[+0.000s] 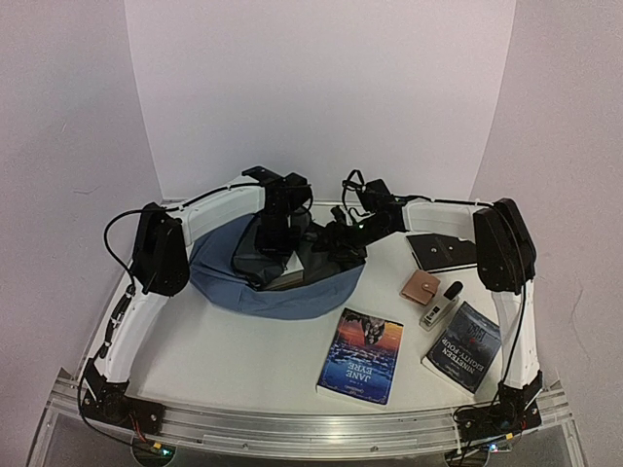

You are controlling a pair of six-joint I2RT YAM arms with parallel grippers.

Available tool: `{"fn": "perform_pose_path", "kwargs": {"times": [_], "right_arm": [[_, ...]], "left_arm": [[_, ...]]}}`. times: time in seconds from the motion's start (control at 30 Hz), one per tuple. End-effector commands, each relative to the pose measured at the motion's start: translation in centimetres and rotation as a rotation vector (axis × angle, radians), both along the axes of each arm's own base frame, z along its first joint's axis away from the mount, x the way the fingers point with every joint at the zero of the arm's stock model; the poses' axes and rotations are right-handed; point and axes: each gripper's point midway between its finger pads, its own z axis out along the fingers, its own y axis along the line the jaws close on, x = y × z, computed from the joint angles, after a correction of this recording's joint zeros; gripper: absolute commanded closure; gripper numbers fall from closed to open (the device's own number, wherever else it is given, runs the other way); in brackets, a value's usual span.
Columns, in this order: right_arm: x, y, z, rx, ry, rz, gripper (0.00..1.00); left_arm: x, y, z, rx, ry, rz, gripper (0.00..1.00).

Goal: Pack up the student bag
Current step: Adjust the book in the student bag.

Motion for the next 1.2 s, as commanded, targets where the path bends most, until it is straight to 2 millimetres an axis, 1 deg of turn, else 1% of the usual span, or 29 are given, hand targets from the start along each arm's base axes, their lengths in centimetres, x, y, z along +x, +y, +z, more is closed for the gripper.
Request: {"fn": "perform_pose_path", "kwargs": {"times": [0.0,0.17,0.3,0.4,0.57,0.67,0.73,0.8,0.87,0.93,0.97,1.0,1.07,1.13,1.17], "right_arm": [[0.6,0.5,-0.6,-0.002,-0.021,-0.002,0.36],[0.7,1.1,-0.4,0.021,-0.008,0.006,0.36],[0.5,1.9,-0.3,0.038,0.000,0.018,0.35],[0.5,2.6,-0.7,0.058,0.022,0.011,0.36],[0.6,4.2,-0.9,0.109,0.055,0.013,0.35],[0.7,4.8,-2.0,0.134,0.094,0.007,0.29],[0.8,5.1,-2.6,0.145,0.115,0.006,0.23],[0.7,5.5,-2.8,0.173,0.140,0.014,0.19],[0.6,6.0,-2.9,0.220,0.170,0.023,0.17],[0.6,6.9,-2.1,0.296,0.199,0.036,0.21],[0.5,7.1,-1.9,0.327,0.227,0.033,0.25],[0.6,7.4,-1.2,0.375,0.238,0.038,0.31],[0.5,7.8,1.0,0.475,0.257,0.048,0.45],[0.4,8.0,4.0,0.582,0.254,0.062,0.58],[0.3,8.0,4.9,0.615,0.265,0.059,0.60]], "left_arm": [[-0.7,-0.1,0.9,-0.029,0.026,-0.006,0.99],[-0.9,-0.7,4.5,-0.140,-0.017,0.033,1.00],[-0.6,-1.8,7.9,-0.253,-0.062,0.046,1.00],[-0.2,-2.3,9.6,-0.325,-0.083,0.064,1.00],[0.3,-3.0,10.8,-0.412,-0.085,0.080,1.00],[0.6,-3.5,11.3,-0.461,-0.087,0.073,1.00],[0.8,-3.6,11.5,-0.481,-0.091,0.069,1.00],[0.8,-3.7,11.6,-0.494,-0.086,0.065,1.00],[0.8,-3.9,11.6,-0.506,-0.083,0.061,1.00],[0.8,-4.0,11.7,-0.514,-0.084,0.057,1.00],[0.8,-4.0,11.7,-0.519,-0.084,0.055,1.00],[0.8,-4.0,11.7,-0.522,-0.083,0.055,1.00],[0.9,-4.0,11.7,-0.527,-0.084,0.055,1.00],[0.9,-4.0,11.8,-0.541,-0.086,0.060,1.00],[1.0,-3.9,11.9,-0.550,-0.089,0.063,1.00]]}}
